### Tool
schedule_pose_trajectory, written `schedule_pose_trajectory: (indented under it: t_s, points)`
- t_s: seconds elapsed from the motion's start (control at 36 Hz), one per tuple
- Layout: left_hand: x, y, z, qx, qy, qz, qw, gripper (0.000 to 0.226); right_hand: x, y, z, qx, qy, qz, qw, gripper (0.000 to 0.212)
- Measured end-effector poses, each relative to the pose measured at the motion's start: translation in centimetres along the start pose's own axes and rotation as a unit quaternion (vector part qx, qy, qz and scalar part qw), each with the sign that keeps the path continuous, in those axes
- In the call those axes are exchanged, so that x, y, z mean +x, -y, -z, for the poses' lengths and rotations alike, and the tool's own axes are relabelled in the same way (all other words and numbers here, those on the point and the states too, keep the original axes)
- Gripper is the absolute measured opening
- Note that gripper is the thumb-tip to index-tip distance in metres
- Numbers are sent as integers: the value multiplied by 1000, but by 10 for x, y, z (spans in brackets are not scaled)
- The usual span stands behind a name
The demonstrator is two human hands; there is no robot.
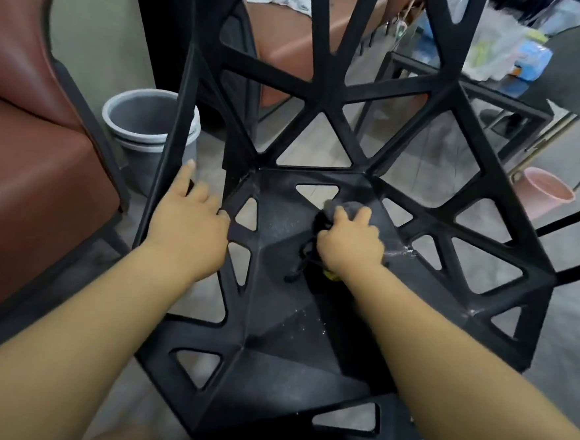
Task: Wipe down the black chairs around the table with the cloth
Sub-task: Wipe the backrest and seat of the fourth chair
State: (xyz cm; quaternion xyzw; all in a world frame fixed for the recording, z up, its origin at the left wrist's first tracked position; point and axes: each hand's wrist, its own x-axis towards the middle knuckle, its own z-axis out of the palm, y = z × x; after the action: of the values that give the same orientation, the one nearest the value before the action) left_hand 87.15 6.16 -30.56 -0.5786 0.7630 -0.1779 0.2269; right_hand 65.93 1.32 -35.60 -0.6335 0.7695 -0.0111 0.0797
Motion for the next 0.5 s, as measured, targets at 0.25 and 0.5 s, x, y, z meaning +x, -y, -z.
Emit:
schedule_pose_trajectory:
  t_s: [0.25, 0.5]
  points:
    - [-5, -4, -2, 26, -21, -25, 999, 48, -65, 28, 0, 41, 68, 335, 939, 58]
    - [-3, -4, -3, 35, -23, -24, 999, 47, -23, -24, 8, -6, 28, 98, 995, 51]
